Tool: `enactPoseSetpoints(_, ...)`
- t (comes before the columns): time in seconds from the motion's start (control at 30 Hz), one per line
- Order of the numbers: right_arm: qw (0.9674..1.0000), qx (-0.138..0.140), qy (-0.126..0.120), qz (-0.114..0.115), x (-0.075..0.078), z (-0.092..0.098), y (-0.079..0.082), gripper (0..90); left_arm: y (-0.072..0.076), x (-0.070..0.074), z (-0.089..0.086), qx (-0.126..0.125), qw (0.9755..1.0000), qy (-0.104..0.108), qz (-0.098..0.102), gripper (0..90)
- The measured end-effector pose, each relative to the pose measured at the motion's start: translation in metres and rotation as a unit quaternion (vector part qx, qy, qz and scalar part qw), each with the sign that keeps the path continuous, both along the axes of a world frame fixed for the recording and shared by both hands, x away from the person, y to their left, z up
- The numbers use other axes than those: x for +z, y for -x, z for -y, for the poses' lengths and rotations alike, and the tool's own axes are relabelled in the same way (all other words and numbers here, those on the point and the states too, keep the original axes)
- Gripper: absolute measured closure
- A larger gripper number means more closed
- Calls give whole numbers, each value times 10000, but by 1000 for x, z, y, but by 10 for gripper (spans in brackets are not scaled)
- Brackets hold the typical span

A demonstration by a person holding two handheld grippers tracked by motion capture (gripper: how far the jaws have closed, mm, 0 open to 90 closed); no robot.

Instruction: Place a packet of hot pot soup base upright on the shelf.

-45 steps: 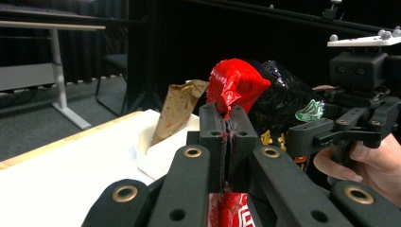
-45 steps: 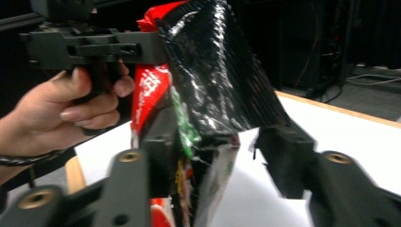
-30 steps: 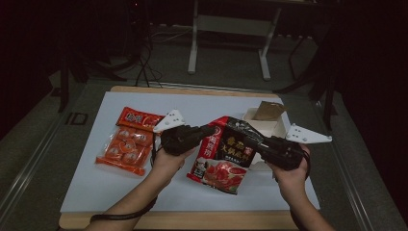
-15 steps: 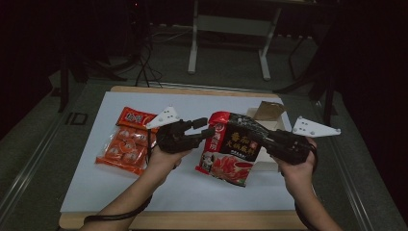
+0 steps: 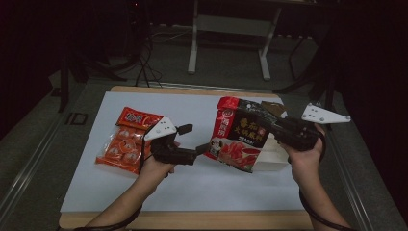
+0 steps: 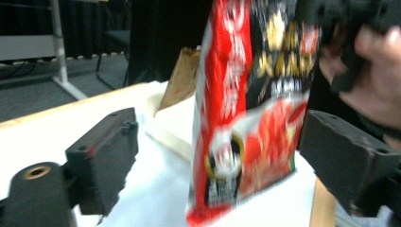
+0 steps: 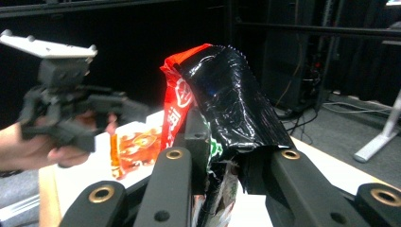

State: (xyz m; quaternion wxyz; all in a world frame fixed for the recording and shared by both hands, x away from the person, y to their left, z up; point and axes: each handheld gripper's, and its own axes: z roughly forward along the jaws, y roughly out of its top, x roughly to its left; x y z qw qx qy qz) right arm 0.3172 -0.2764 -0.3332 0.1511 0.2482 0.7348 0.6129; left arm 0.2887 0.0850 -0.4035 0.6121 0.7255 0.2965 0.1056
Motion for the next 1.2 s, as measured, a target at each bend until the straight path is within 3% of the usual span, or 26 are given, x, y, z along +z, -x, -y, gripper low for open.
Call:
enactPoseSetpoints(0.17, 9999, -116, 4, 74, 5, 9, -10, 766, 9, -9, -9, 19, 9997, -211, -80, 23)
enactPoseSetpoints(0.4, 9992, -342, 17, 192, 13, 27, -24, 766, 24, -28, -27, 118, 9990, -417, -112, 23)
enactPoseSetpoints(0.73, 9969, -615, 75, 482, 23, 53, -42, 766, 39, -55, -53, 436, 9976, -503, -169, 23)
enactPoseSetpoints(0.93, 9962, -754, -26, 441, 20, 71, -56, 764, 46, -66, -63, 572, 9968, -542, -122, 23)
enactPoseSetpoints(1.1, 9950, -905, -69, 406, 11, 86, -70, 763, 49, -74, -69, 551, 9964, -579, -274, 23)
enactPoseSetpoints(1.2, 9927, -1065, 155, 547, 5, 91, -76, 764, 53, -77, -73, 609, 9964, -535, -259, 22)
